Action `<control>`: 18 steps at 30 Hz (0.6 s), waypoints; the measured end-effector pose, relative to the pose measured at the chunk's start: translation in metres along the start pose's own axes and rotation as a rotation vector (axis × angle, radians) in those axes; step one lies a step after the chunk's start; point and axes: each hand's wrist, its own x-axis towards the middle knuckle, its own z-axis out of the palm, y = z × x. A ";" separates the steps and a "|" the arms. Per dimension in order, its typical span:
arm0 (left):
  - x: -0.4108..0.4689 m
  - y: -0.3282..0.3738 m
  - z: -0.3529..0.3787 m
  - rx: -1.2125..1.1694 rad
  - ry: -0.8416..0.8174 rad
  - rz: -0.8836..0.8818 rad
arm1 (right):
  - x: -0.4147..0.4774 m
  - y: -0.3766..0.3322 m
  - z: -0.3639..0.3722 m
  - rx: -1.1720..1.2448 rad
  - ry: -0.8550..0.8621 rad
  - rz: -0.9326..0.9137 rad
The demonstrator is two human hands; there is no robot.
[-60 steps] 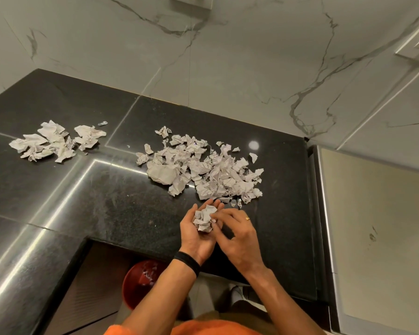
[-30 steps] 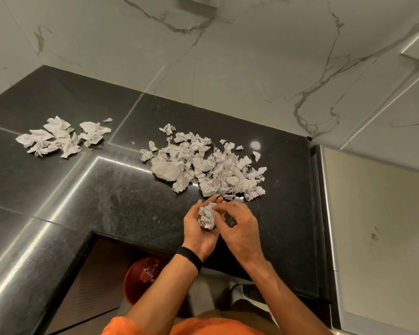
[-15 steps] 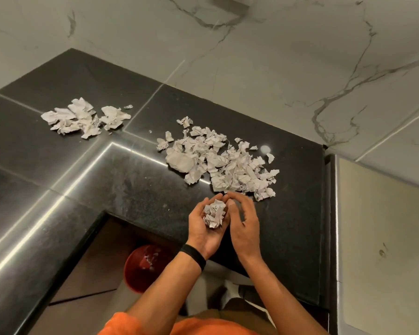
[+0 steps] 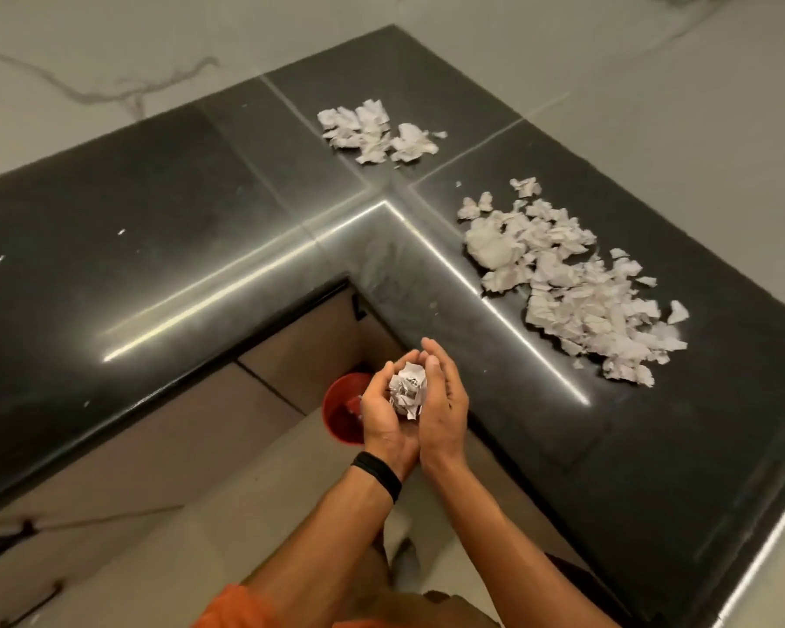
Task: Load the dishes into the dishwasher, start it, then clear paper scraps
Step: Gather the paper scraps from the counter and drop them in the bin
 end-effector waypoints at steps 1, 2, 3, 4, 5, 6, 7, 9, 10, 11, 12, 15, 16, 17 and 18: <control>-0.003 0.004 -0.012 -0.013 0.037 0.046 | -0.007 0.008 0.005 0.012 -0.031 0.026; -0.004 0.007 -0.022 -0.029 0.075 0.075 | -0.013 0.017 0.009 0.022 -0.056 0.058; -0.005 0.010 -0.033 -0.033 0.117 0.099 | -0.017 0.025 0.012 0.033 -0.081 0.097; -0.004 0.014 -0.047 -0.036 0.153 0.118 | -0.023 0.034 0.017 0.034 -0.107 0.142; -0.001 0.016 -0.061 -0.028 0.197 0.122 | -0.027 0.045 0.020 0.035 -0.120 0.190; 0.004 0.018 -0.076 -0.023 0.237 0.122 | -0.028 0.057 0.023 0.039 -0.128 0.237; 0.011 0.019 -0.090 -0.007 0.287 0.123 | -0.027 0.070 0.026 0.047 -0.126 0.287; 0.033 0.020 -0.115 0.017 0.347 0.117 | -0.016 0.104 0.031 0.049 -0.117 0.377; 0.050 0.019 -0.130 0.031 0.379 0.107 | -0.008 0.124 0.035 0.041 -0.101 0.412; 0.068 0.016 -0.147 0.017 0.402 0.102 | 0.001 0.149 0.038 0.020 -0.083 0.443; 0.086 0.015 -0.160 0.034 0.426 0.103 | 0.013 0.175 0.041 0.000 -0.059 0.469; 0.147 0.013 -0.204 0.067 0.488 0.093 | 0.048 0.250 0.049 -0.017 0.009 0.562; 0.168 0.012 -0.222 0.072 0.461 0.107 | 0.061 0.278 0.052 0.012 0.023 0.591; 0.188 0.011 -0.237 0.096 0.399 0.114 | 0.074 0.304 0.055 0.038 0.042 0.617; 0.206 0.010 -0.250 0.138 0.368 0.117 | 0.086 0.326 0.058 0.061 0.039 0.639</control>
